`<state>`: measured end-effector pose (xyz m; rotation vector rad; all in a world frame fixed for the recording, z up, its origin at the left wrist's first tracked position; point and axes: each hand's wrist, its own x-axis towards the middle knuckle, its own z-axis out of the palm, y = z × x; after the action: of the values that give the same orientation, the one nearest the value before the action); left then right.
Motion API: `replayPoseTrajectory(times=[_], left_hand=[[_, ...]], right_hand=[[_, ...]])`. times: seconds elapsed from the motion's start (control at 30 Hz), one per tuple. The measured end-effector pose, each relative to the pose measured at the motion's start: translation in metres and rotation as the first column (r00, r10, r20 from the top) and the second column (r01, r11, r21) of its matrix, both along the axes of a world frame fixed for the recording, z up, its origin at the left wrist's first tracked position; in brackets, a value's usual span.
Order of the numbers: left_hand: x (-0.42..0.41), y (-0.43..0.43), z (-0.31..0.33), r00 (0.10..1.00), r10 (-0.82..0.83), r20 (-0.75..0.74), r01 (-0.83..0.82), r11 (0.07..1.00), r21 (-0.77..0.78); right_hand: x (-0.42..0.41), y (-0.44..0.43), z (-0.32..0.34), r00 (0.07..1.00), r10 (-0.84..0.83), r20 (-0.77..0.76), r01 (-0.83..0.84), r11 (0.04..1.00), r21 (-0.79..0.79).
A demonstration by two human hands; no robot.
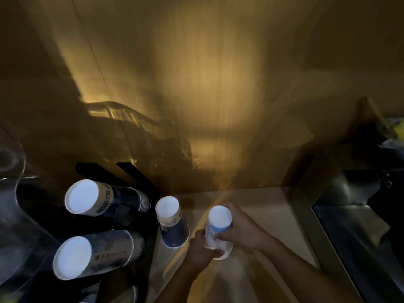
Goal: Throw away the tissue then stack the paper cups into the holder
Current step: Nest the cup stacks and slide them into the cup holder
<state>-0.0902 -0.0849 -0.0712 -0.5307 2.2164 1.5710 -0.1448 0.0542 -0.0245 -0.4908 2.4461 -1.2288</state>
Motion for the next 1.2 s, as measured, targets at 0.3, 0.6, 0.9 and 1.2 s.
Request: replayPoseTrajectory(times=[0.3, 0.6, 0.9, 1.2], left_hand=[[0.011, -0.005, 0.048, 0.953, 0.164, -0.253, -0.113, 0.972, 0.204], [0.044, -0.036, 0.134, 0.850, 0.172, -0.497, -0.143, 0.985, 0.097], [0.110, -0.085, 0.197, 0.643, 0.484, -0.594, -0.354, 0.875, 0.330], [0.166, -0.123, 0.206, 0.473, 0.676, -0.566, -0.603, 0.716, 0.351]], right_hand=[[0.003, 0.000, 0.074, 0.992, -0.028, -0.122, -0.001, 0.973, -0.229], [0.028, -0.028, 0.159, 0.936, -0.009, -0.353, -0.137, 0.912, -0.386], [0.069, -0.074, 0.212, 0.865, 0.020, -0.501, -0.292, 0.833, -0.470], [0.102, -0.137, 0.213, 0.829, 0.213, -0.517, -0.478, 0.750, -0.457]])
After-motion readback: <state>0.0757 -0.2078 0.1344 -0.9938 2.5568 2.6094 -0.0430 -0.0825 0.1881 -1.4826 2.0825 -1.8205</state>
